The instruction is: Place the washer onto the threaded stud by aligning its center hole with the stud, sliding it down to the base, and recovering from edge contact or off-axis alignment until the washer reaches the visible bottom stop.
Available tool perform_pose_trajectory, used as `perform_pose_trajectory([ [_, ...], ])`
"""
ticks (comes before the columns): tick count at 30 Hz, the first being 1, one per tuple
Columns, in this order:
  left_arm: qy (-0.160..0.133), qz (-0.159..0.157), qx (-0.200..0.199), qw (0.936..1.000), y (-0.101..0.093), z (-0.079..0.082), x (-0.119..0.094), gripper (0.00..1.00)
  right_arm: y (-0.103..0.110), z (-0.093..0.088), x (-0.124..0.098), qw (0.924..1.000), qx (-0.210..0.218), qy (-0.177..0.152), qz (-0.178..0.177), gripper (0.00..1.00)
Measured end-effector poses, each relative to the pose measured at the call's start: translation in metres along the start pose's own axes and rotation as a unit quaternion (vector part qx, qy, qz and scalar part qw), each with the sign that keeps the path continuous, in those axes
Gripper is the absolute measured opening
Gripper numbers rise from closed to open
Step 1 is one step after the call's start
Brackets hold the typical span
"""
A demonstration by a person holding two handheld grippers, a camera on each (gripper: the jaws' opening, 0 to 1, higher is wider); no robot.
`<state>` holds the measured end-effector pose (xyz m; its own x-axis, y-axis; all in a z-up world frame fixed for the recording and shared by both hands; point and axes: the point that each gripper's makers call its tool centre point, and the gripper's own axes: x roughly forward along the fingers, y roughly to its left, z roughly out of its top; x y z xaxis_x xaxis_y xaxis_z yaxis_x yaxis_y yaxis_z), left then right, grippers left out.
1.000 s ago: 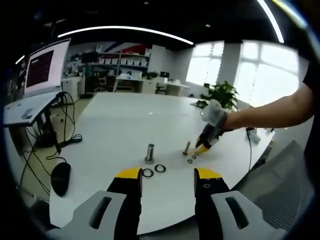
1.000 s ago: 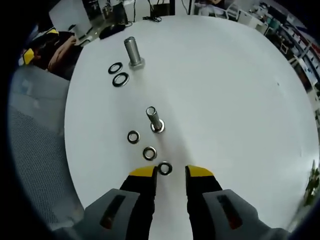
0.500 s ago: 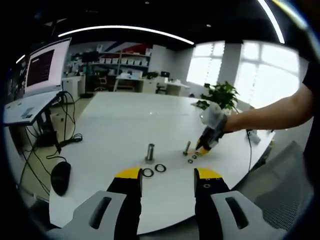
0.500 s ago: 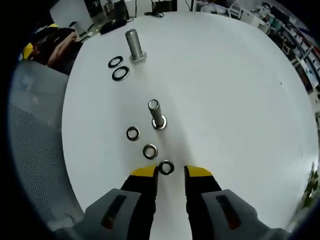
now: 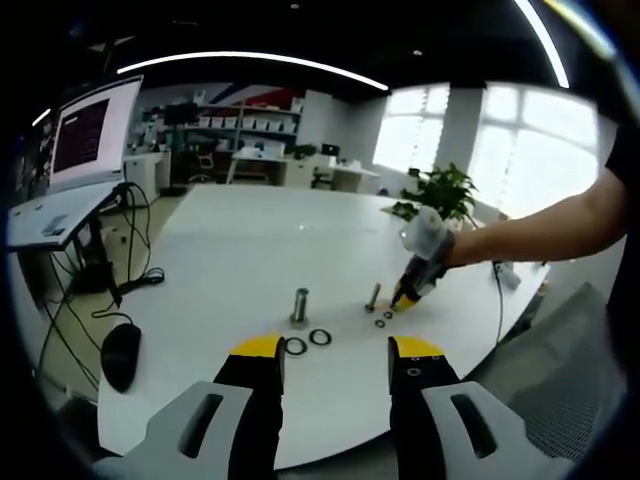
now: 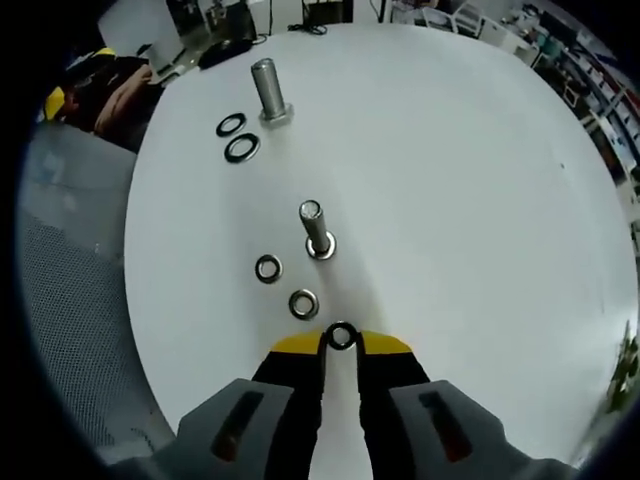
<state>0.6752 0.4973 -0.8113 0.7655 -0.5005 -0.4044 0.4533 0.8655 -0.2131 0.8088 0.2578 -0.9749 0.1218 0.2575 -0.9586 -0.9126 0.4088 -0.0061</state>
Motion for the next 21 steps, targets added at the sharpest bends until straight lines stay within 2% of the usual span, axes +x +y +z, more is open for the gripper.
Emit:
perform_pose_trajectory([
  [21,-0.001,-0.004,0.001,1.0,-0.001,0.0,0.0,0.39,0.01,0.023,-0.025,0.9989,0.007,-0.046,0.005,0.13],
])
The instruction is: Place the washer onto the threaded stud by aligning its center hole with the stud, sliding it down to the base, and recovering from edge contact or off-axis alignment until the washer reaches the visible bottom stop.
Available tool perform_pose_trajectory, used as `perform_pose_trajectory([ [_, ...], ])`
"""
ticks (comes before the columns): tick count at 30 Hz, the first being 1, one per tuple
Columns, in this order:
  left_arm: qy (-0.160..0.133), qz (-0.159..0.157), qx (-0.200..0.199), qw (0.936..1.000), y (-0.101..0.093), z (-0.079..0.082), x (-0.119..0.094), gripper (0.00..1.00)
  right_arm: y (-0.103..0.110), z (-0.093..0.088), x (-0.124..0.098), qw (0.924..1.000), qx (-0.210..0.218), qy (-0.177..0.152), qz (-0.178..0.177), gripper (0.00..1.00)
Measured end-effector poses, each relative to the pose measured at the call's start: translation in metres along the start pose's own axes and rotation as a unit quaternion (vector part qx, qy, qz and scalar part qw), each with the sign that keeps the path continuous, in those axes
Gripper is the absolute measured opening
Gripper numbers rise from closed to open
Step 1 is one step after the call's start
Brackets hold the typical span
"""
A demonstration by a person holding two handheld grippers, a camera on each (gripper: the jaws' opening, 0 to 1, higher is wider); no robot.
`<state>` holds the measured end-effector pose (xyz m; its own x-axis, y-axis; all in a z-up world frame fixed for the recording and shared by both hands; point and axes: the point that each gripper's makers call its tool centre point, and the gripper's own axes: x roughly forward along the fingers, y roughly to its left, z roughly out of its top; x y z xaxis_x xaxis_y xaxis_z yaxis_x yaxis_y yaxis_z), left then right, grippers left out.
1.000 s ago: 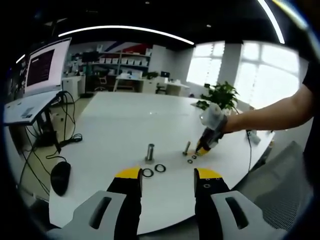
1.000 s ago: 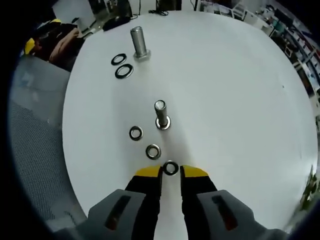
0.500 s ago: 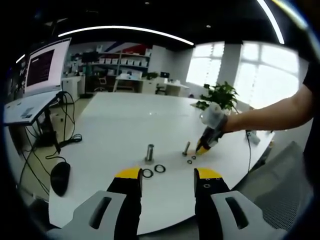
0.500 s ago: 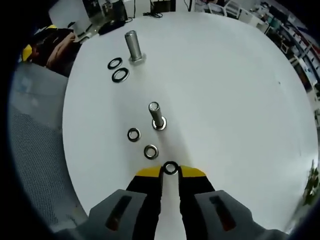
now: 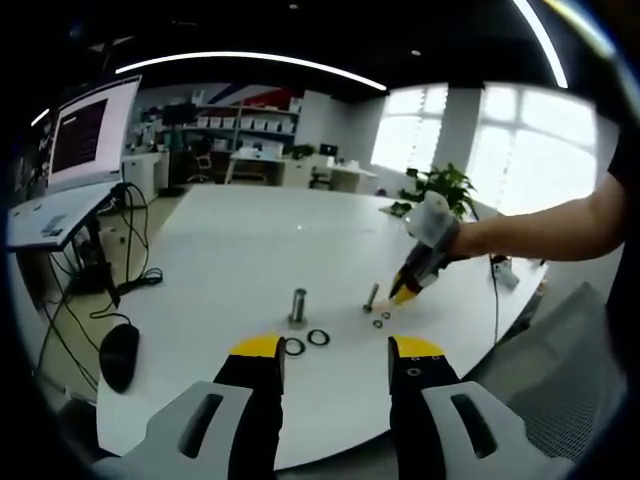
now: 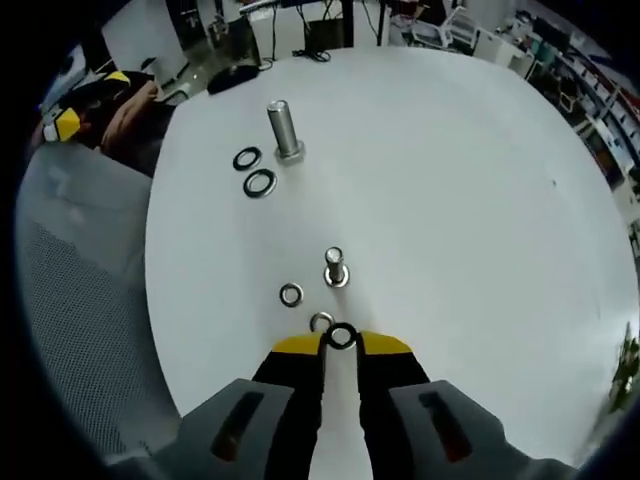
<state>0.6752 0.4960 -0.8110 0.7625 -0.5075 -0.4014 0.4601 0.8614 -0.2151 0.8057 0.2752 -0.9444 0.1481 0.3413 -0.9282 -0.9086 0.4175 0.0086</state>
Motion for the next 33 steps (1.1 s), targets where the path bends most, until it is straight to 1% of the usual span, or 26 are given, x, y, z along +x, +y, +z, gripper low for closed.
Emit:
perform_pose_trajectory([
  [3,0.0,0.0,0.0,1.0,0.0,0.0,0.0,0.39,0.001,0.005,-0.003,0.9999,0.005,-0.01,0.0,0.13],
  [6,0.001,-0.001,0.0,1.0,0.0,0.0,0.0,0.39,0.002,0.006,-0.005,0.9999,0.009,-0.009,0.001,0.13],
  [12,0.001,-0.001,0.001,1.0,0.0,0.0,0.0,0.39,0.004,0.01,-0.011,0.9999,0.004,-0.013,0.0,0.13],
  [17,0.001,0.0,0.002,1.0,0.0,0.0,0.0,0.39,0.004,0.02,-0.016,0.9998,-0.014,-0.016,-0.005,0.13],
  [27,0.0,-0.003,-0.001,1.0,0.0,0.0,0.0,0.39,0.006,0.038,-0.022,0.9994,-0.026,-0.021,-0.006,0.13],
  [31,-0.009,-0.004,-0.009,0.9999,-0.001,0.003,0.0,0.39,0.007,0.047,-0.024,0.999,-0.039,-0.023,-0.007,0.13],
  [33,-0.003,-0.005,-0.006,1.0,-0.001,0.002,0.0,0.39,0.006,0.05,-0.024,0.9987,-0.046,-0.023,-0.006,0.13],
])
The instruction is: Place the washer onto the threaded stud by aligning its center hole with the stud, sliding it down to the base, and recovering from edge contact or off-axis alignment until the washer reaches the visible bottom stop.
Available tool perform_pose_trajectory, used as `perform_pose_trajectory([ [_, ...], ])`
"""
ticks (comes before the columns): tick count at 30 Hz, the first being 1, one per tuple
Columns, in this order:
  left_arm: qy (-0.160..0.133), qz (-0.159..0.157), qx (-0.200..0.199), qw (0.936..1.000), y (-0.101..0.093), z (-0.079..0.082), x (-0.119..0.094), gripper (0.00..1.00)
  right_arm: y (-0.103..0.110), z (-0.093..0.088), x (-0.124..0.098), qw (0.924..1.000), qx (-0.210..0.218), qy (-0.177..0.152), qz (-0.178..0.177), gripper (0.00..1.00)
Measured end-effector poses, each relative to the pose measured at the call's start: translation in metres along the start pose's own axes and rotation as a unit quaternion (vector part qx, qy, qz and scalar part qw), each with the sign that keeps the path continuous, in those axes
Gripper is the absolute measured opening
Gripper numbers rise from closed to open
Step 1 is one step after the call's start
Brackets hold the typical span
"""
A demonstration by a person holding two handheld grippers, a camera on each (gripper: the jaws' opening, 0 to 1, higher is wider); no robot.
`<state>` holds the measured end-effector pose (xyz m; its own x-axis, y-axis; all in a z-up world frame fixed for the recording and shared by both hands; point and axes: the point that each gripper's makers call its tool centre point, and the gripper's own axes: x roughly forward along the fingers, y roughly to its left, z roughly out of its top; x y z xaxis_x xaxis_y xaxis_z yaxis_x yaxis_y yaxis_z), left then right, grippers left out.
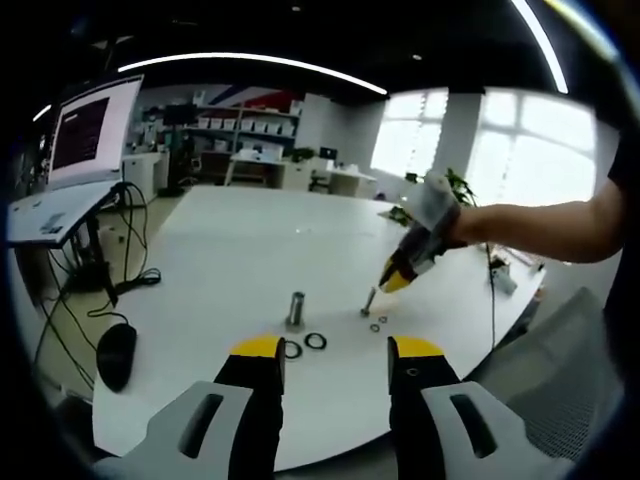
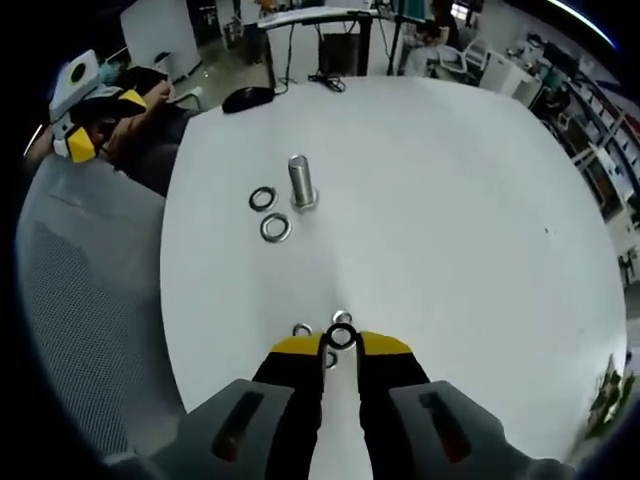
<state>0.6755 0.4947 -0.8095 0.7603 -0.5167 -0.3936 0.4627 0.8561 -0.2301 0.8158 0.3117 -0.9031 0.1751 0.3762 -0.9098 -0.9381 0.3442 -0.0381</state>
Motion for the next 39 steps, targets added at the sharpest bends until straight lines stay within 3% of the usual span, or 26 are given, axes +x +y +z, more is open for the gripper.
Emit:
perform_pose_trajectory([
  [12,-0.001,0.001,0.001,1.0,0.001,0.0,0.0,0.39,-0.001,0.0,0.01,0.9993,-0.019,0.031,0.009,0.13],
  [39,0.007,0.002,0.007,0.9999,0.001,-0.002,0.001,0.39,0.0,-0.004,0.025,0.9975,-0.027,0.061,0.02,0.13],
])
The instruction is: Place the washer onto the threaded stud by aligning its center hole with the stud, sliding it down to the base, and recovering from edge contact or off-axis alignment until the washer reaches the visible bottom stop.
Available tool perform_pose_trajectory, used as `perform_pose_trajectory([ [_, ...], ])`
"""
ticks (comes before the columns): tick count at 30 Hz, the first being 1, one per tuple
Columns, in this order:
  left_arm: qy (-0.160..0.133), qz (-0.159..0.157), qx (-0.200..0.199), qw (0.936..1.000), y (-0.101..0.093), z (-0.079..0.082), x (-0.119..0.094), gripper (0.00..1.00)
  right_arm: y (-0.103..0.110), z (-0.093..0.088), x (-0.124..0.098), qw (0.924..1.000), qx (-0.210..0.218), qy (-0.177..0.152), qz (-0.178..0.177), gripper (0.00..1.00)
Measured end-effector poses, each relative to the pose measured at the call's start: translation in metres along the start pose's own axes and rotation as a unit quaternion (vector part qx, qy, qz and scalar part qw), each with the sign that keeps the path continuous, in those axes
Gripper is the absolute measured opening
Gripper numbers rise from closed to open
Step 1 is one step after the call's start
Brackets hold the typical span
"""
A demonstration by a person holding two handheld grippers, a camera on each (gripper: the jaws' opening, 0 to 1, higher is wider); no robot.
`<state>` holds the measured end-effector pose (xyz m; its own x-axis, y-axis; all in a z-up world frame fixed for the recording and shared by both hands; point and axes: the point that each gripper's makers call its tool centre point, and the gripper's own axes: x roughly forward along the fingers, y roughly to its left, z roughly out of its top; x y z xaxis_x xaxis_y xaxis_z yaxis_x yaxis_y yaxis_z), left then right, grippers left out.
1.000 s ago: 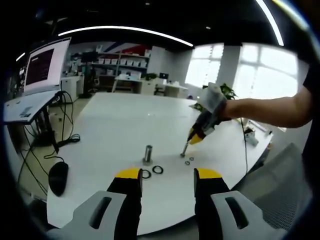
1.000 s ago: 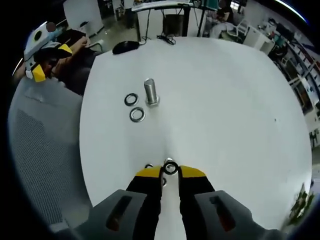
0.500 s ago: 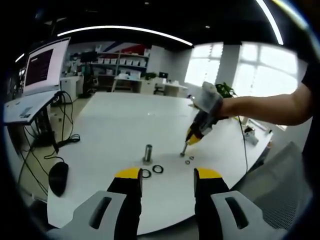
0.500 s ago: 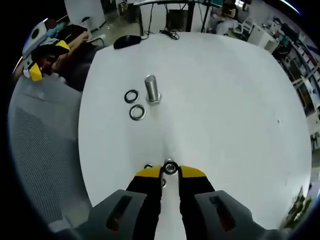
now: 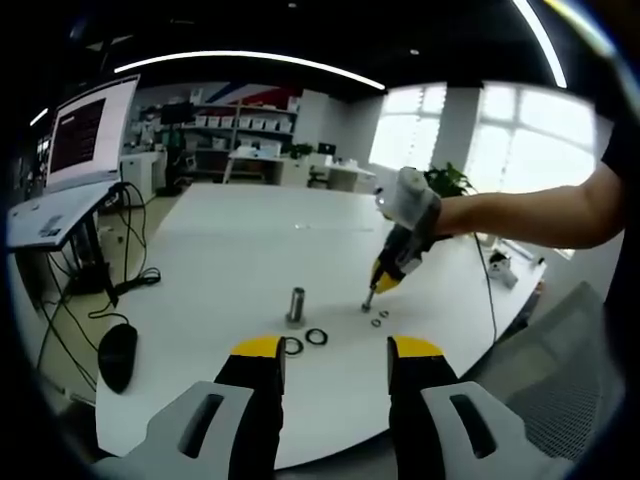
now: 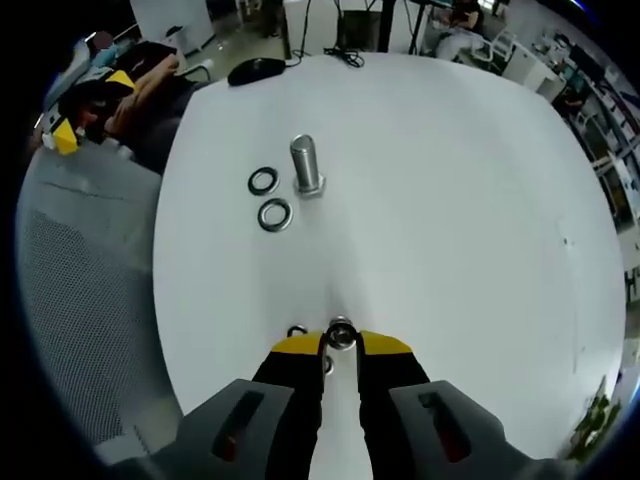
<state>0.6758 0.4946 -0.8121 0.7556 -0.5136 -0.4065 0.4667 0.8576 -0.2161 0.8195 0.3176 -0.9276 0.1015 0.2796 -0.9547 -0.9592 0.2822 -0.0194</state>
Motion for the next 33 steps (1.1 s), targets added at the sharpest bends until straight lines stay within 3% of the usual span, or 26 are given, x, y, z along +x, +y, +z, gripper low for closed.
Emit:
perform_pose_trajectory([
  [33,0.01,-0.004,-0.001,0.9999,-0.001,-0.003,0.001,0.38,0.006,-0.005,0.035,0.9996,-0.016,0.019,0.017,0.14],
])
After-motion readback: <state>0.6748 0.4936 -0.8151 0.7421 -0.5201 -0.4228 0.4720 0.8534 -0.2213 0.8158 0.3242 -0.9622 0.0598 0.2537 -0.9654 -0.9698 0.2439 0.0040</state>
